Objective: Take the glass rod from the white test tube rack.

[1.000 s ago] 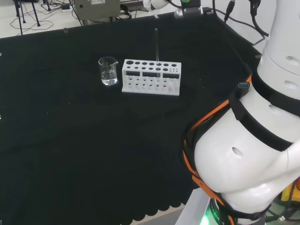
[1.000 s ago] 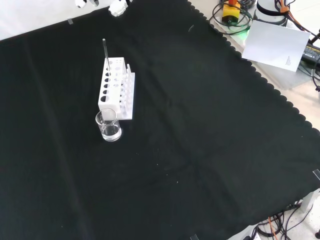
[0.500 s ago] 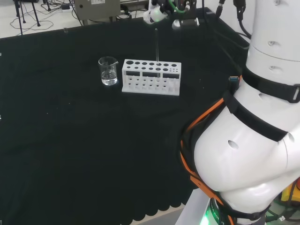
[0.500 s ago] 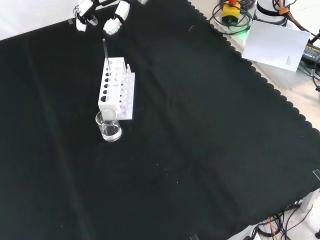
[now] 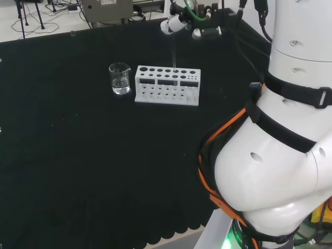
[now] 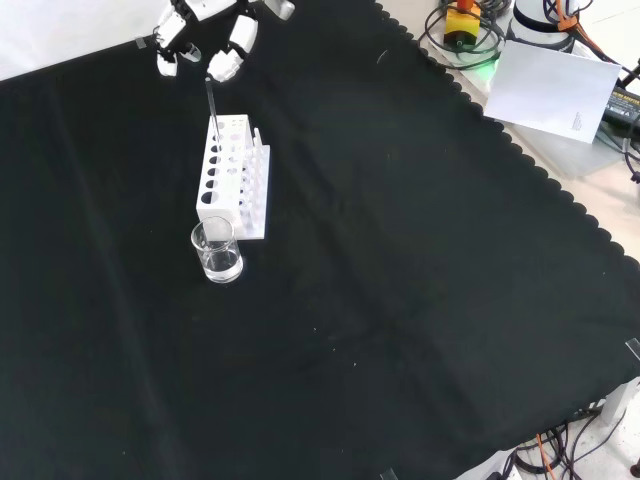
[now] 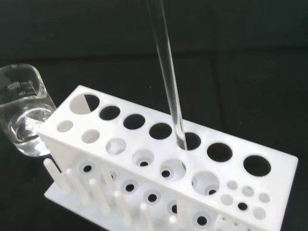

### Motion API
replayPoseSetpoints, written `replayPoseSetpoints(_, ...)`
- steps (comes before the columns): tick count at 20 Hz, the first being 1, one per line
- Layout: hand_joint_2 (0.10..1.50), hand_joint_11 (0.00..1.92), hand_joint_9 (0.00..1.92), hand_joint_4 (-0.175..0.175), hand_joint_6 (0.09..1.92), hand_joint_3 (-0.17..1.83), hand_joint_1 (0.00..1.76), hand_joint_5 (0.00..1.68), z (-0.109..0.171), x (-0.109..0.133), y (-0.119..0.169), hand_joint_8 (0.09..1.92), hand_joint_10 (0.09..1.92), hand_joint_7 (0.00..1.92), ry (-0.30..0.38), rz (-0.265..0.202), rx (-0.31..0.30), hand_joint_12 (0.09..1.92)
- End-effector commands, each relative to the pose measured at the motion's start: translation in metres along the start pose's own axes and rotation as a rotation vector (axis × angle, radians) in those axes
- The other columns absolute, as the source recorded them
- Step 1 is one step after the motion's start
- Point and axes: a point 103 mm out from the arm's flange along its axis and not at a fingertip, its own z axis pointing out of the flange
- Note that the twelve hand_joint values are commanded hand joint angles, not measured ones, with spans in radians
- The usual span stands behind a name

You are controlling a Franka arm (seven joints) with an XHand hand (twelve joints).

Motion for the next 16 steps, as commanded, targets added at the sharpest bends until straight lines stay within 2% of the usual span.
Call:
replayPoseSetpoints(1, 0.97, 0.62, 0.98, -0.175, 0.66, 0.46, 0.55, 0.28, 0.009, -0.001, 0.0, 1.1, 1.13, 0.69, -0.005, 0.003, 0.014, 1.38)
replayPoseSetpoints(8, 0.95, 0.65, 1.07, -0.175, 0.78, 0.47, 0.62, 0.33, 0.024, 0.001, 0.007, 1.12, 1.16, 0.8, 0.001, -0.013, 0.015, 1.37)
replayPoseSetpoints(16, 0.94, 0.74, 1.19, -0.175, 0.87, 0.49, 0.67, 0.39, 0.033, 0.002, 0.009, 1.14, 1.17, 0.84, -0.003, -0.011, 0.039, 1.36)
